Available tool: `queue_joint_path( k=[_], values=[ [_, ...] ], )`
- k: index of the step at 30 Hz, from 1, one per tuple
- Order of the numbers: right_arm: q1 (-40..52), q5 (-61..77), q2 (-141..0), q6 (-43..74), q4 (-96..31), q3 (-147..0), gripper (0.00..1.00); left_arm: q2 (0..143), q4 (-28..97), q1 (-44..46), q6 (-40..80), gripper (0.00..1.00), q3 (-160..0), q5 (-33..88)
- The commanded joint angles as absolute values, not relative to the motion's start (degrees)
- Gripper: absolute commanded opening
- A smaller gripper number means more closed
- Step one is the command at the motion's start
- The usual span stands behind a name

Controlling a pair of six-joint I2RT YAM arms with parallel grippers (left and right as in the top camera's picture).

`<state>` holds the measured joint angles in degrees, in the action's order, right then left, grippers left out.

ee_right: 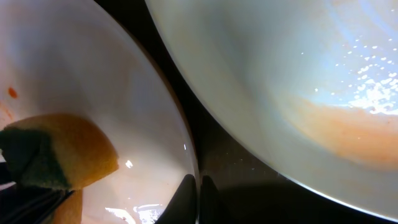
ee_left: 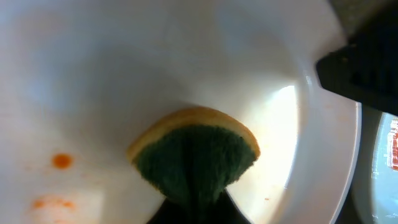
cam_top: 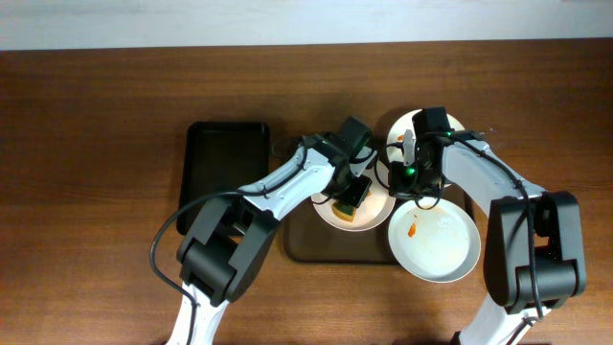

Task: Clean dirty plates on tray and stack at the side
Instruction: 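Wipe the left plate with the sponge while the right gripper holds it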

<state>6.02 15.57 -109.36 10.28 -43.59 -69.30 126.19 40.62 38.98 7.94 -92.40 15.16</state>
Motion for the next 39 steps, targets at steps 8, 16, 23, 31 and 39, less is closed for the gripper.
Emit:
queue_joint_path(
  k=[8,16,23,31,39],
  values=[
    [6.3,16.1,-109.2,10.1,-43.7,-69.2,0.04,123.4,41.6,40.3,6.3,0.18,-91.1,5.5],
    [6.3,16.1,-109.2,10.1,-43.7,-69.2,0.04,122.0,44.3,40.3,6.3,0.34,-91.1,5.1],
    [6.3,16.1,-109.2,10.1,-43.7,-69.2,0.04,122.0,45.7,40.5,6.3,0.23,-91.1,5.0],
    [6.3,16.1,-109.2,10.1,-43.7,-69.2,0.04,122.0,43.9,41.3,6.3,0.04,-87.3,2.7],
    [6.3,16.1,-109.2,10.1,-43.7,-69.2,0.04,122.0,37.6,41.2,6.0,0.0,-86.9,-13.4]
  ],
)
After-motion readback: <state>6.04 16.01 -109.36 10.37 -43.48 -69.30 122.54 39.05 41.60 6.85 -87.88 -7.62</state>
